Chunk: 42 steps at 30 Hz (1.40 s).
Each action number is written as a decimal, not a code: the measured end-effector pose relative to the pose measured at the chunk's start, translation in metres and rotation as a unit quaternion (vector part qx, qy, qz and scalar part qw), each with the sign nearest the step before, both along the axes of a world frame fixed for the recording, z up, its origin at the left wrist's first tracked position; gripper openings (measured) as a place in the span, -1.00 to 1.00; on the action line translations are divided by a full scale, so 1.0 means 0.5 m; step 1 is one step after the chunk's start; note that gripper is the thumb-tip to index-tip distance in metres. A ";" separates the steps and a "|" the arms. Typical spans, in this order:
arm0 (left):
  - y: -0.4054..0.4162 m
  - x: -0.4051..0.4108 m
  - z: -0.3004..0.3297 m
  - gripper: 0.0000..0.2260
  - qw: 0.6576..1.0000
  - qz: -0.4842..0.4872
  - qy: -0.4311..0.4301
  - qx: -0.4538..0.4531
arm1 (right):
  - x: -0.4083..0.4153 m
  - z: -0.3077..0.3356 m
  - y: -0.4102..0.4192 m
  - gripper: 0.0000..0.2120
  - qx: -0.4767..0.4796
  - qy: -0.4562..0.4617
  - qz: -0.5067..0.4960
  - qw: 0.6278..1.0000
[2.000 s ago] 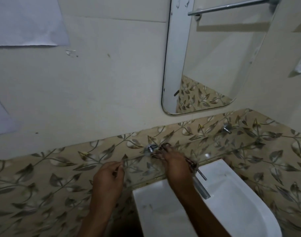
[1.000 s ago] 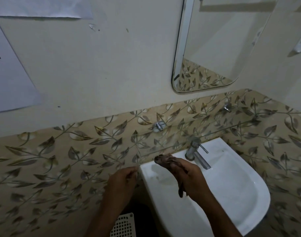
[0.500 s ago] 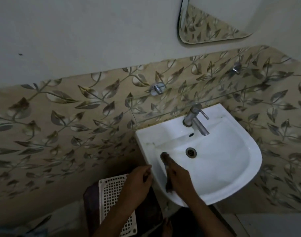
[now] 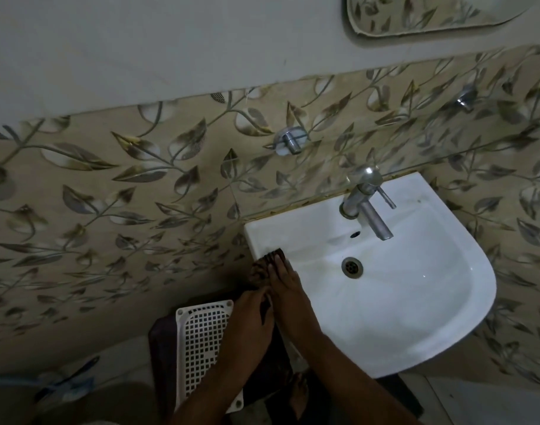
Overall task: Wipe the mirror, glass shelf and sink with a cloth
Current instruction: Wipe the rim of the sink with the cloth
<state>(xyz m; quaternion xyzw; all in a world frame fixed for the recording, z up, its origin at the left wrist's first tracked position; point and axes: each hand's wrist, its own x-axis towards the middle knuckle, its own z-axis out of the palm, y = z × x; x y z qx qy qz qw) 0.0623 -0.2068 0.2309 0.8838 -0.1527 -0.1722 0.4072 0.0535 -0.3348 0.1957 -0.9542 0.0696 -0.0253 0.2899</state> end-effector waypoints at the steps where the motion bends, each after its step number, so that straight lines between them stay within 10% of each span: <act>1: -0.006 0.007 -0.002 -0.62 1.000 0.004 0.005 -0.005 | 0.024 0.000 -0.002 -0.44 0.003 0.007 0.005 1.000; 13: -0.046 0.118 -0.010 -0.59 0.999 0.033 -0.021 0.010 | 0.163 -0.035 -0.066 -0.53 -0.051 -0.029 0.035 0.998; 30: -0.082 0.135 -0.007 -0.45 0.998 0.058 0.006 -0.002 | 0.241 -0.064 -0.248 -0.55 -0.030 -0.059 -0.249 0.966; 42: -0.052 0.125 -0.007 -0.58 0.994 0.101 0.025 -0.044 | 0.158 -0.053 -0.015 -0.48 0.000 -0.049 -0.008 0.999</act>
